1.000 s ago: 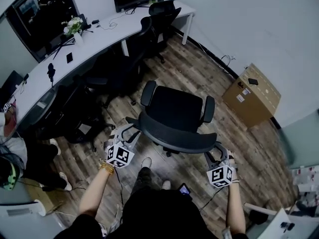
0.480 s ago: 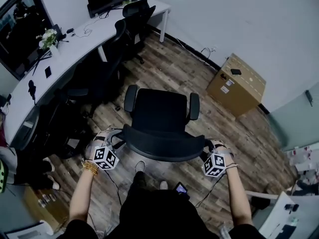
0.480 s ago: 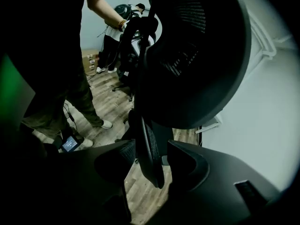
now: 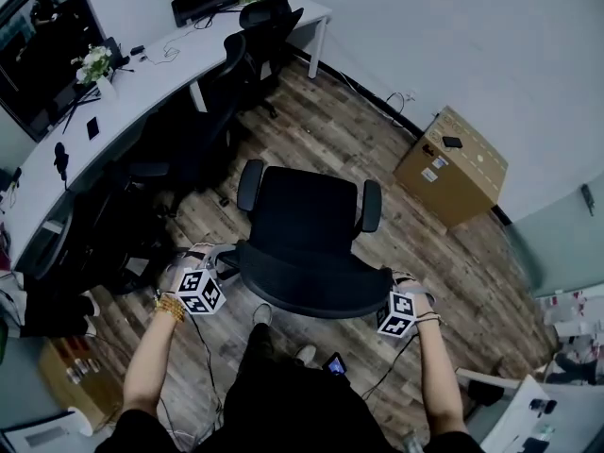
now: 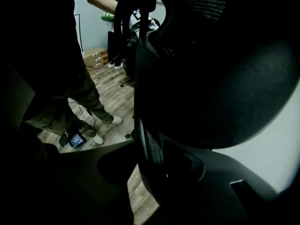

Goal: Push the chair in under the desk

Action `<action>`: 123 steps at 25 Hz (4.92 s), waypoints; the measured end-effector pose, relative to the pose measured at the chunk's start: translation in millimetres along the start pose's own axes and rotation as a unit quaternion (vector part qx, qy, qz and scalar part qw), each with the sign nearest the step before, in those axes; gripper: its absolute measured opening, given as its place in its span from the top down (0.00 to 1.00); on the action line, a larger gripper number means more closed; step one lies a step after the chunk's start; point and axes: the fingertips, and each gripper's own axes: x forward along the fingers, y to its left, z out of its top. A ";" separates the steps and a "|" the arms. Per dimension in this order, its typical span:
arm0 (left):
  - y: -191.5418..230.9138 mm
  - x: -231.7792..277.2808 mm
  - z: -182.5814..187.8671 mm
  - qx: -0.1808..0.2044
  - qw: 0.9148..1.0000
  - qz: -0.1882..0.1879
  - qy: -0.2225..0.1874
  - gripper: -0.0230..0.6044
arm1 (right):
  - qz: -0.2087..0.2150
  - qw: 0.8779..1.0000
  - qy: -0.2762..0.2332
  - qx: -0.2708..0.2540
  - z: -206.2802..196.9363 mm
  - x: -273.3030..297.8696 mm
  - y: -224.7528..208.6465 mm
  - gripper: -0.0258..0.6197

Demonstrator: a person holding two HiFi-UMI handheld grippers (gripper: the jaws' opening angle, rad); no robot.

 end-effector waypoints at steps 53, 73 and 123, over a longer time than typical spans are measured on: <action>41.1 110.0 93.9 0.171 0.963 -0.203 -0.047 0.57 | -0.080 0.963 0.109 0.235 -68.1 -39.1 73.1 0.72; 18.1 127.2 135.1 0.301 0.908 -0.268 -0.111 0.59 | -0.143 0.908 0.162 0.359 -47.2 -62.3 157.0 0.71; -181.5 144.4 306.5 0.532 0.695 -0.423 -0.234 0.58 | -0.203 0.700 0.285 0.622 1.6 -134.3 397.9 0.74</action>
